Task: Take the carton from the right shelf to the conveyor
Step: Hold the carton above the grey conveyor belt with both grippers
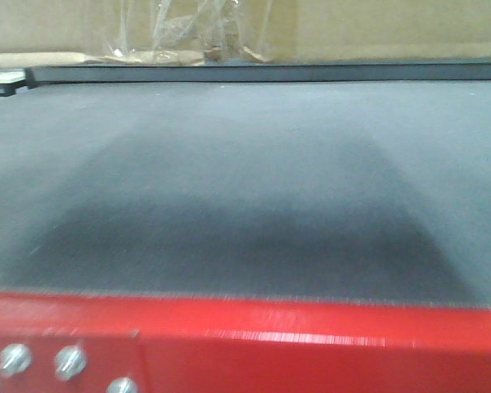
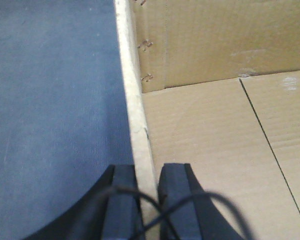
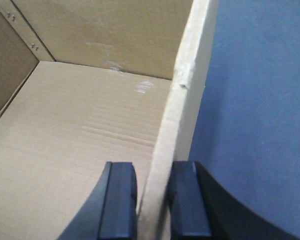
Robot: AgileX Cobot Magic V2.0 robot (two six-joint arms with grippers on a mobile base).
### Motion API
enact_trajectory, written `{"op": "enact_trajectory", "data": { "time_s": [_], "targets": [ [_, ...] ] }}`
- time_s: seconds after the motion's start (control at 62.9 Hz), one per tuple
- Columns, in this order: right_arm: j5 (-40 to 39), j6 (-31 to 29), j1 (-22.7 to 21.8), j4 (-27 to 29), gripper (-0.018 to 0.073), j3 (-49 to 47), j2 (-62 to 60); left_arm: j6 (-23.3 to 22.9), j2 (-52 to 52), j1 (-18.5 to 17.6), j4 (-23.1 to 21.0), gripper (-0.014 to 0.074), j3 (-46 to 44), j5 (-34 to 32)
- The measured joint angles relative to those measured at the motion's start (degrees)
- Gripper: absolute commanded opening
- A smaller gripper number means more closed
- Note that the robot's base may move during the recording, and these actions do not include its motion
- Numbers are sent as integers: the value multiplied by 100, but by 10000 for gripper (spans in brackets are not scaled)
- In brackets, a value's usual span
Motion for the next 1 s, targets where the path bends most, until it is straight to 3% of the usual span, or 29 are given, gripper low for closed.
{"op": "enact_trajectory", "data": {
  "time_s": [1.002],
  "targets": [
    [-10,0,0,0,-68,0,0,0,0,0,52,-8,0,-111]
  ]
}}
